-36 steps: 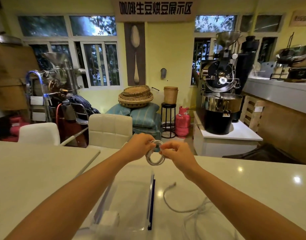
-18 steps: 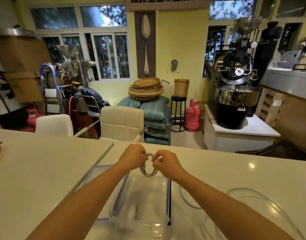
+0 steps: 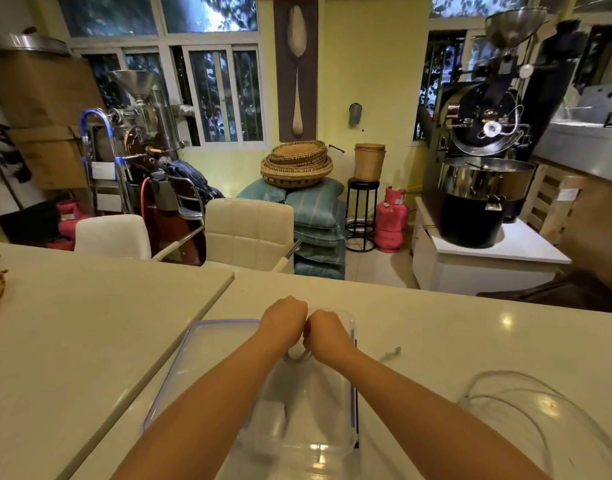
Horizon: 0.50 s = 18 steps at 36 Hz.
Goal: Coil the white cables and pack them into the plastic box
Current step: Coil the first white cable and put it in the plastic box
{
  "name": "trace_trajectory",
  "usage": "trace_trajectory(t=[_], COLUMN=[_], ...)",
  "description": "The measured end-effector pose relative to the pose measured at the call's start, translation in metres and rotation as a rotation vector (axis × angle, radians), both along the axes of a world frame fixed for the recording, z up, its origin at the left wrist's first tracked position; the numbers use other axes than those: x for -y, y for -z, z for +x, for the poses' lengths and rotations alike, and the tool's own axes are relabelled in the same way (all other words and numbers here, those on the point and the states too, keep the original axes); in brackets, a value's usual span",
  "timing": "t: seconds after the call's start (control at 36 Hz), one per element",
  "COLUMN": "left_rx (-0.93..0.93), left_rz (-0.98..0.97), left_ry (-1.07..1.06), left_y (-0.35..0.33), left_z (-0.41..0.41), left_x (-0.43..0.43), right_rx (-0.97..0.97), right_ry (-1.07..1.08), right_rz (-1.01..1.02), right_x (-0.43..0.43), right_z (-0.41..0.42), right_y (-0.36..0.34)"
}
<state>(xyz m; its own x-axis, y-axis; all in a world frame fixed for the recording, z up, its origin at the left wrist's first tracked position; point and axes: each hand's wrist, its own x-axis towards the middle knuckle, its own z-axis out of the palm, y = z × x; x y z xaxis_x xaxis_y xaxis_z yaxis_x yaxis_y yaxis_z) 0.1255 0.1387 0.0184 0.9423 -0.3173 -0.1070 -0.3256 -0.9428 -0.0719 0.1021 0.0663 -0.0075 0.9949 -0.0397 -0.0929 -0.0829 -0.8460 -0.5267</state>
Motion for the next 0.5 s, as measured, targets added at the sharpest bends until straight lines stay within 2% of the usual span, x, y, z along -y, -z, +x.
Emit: trace_trajectory(t=[0.11,0.22,0.31,0.39,0.5], left_rx=[-0.001,0.074,0.114,0.113,0.083], left_rz=[0.054,0.11,0.138,0.144,0.152], left_ry=[0.023,0.057,0.071,0.079,0.086], left_y=[0.004,0.008,0.011,0.012,0.013], left_z=[0.002,0.001,0.001,0.002,0.003], left_x=[0.0,-0.003,-0.005,-0.005,-0.006], right_rx=[-0.029,-0.09,-0.037,-0.007,-0.071], right_ry=[-0.066,-0.085,-0.085,-0.088,-0.11], right_rz=[-0.063,-0.078,-0.065,-0.071,-0.062], right_x=[-0.006,-0.008,-0.008,-0.008,-0.01], right_z=[-0.002,-0.002,-0.004,-0.007,-0.007], right_y=[0.006,0.003,0.004,0.006,0.007])
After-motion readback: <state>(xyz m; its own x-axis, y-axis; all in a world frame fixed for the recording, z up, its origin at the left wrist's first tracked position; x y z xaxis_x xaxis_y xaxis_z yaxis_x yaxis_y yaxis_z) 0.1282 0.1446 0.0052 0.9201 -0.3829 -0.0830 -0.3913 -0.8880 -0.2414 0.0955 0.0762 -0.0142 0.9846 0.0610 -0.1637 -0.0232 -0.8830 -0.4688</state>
